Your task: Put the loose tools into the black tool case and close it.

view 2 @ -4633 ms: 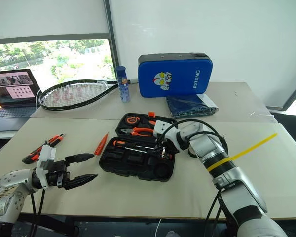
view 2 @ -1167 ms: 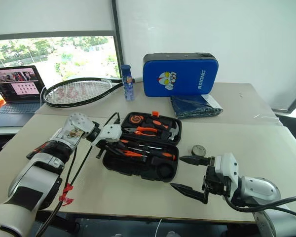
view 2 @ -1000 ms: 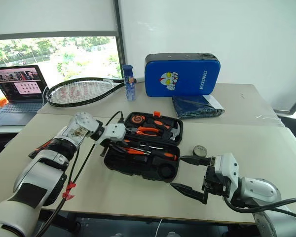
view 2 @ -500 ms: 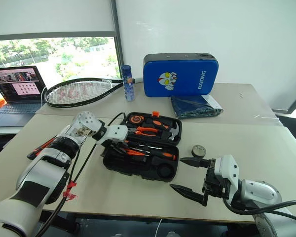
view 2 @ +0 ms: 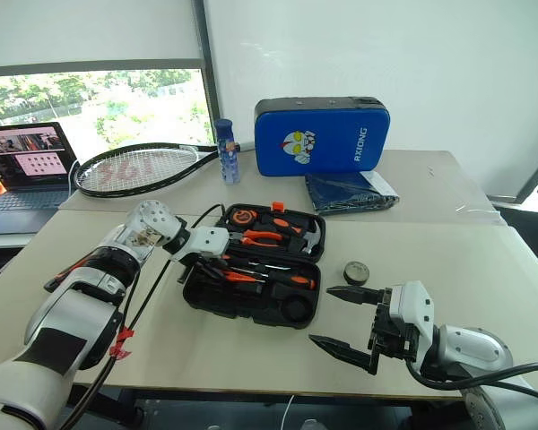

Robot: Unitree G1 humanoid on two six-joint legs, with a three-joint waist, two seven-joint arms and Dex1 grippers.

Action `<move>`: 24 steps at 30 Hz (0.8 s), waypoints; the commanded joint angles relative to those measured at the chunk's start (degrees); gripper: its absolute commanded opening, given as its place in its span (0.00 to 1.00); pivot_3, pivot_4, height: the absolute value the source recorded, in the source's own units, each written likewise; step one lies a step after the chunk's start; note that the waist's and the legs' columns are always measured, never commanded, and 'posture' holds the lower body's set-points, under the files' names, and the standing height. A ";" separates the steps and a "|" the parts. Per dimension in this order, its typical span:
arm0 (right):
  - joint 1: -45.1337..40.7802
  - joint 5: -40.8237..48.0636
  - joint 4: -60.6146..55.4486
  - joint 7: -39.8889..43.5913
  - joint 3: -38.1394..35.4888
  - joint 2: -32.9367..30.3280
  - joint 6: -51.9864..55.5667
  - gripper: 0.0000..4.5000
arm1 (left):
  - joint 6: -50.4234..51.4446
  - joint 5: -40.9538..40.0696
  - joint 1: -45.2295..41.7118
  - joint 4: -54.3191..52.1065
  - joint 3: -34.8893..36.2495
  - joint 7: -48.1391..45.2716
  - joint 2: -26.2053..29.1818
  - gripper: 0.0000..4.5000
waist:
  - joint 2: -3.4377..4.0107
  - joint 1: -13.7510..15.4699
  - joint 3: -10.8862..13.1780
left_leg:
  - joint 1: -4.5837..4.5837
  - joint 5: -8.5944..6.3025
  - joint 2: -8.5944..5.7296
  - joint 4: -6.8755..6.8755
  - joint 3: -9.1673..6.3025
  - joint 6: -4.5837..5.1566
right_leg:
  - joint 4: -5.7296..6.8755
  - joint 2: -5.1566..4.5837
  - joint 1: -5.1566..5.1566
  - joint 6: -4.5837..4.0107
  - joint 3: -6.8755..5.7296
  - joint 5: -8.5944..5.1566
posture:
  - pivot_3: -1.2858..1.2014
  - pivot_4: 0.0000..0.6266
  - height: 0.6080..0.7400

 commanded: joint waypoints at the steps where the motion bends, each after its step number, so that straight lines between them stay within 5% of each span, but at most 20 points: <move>1: -0.43 0.04 -0.24 0.38 -0.49 -0.60 -0.58 1.00 | -1.03 1.98 -0.45 -1.18 -0.75 0.59 2.16 0.10 | 0.00 -0.07 0.00 | 0.00 0.00 0.01 0.00 0.00 0.00 | 0.00 0.02 -0.01 0.00 0.01 0.00 | 0.52 0.24 1.00; 24: -0.69 -0.55 1.51 1.60 -0.37 -0.90 -1.03 1.00 | -1.67 -5.06 1.83 -5.50 3.85 -4.45 2.62 0.10 | -0.02 0.10 0.01 | -0.12 0.00 0.01 0.00 0.00 0.00 | -0.02 0.02 -0.08 0.00 0.05 0.00 | 0.52 0.24 1.00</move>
